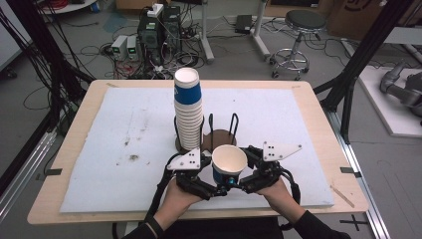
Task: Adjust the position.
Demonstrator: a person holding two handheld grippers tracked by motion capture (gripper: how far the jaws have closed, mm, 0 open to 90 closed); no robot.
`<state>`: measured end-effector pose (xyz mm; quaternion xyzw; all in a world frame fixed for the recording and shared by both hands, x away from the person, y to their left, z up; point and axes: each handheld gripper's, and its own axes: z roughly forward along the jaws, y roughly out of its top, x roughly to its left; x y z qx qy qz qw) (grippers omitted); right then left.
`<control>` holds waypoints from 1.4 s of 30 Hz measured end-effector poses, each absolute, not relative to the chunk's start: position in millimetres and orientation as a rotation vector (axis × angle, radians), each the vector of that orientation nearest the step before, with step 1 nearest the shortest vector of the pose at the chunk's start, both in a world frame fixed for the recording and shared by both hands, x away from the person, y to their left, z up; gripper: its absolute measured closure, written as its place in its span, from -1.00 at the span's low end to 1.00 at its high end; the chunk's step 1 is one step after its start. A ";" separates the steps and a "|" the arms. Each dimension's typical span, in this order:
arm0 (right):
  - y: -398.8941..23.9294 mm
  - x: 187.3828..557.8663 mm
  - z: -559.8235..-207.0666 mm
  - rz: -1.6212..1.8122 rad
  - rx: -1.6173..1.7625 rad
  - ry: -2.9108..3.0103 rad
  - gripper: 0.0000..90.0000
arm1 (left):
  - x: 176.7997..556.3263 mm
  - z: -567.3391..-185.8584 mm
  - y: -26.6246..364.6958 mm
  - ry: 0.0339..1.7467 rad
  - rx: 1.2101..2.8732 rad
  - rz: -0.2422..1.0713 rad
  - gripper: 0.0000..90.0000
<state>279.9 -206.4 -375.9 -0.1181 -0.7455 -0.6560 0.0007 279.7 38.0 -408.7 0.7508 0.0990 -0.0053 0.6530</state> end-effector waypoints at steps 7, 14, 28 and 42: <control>-203.9 278.3 -377.8 -2.055 -0.363 -2.342 -0.49 | 279.4 -405.6 40.3 0.221 1.674 -0.014 -0.47; -202.8 278.1 -378.9 -2.046 -0.362 -2.351 -0.49 | 279.6 -405.6 39.9 0.216 1.674 -0.026 -0.42; -202.5 278.3 -377.4 -2.051 -0.362 -2.318 -0.55 | 281.0 -407.5 39.5 0.196 1.667 -0.051 -0.39; -204.8 278.7 -374.0 -2.060 -0.362 -2.317 -0.54 | 280.7 -408.3 38.1 0.190 1.677 -0.035 -0.45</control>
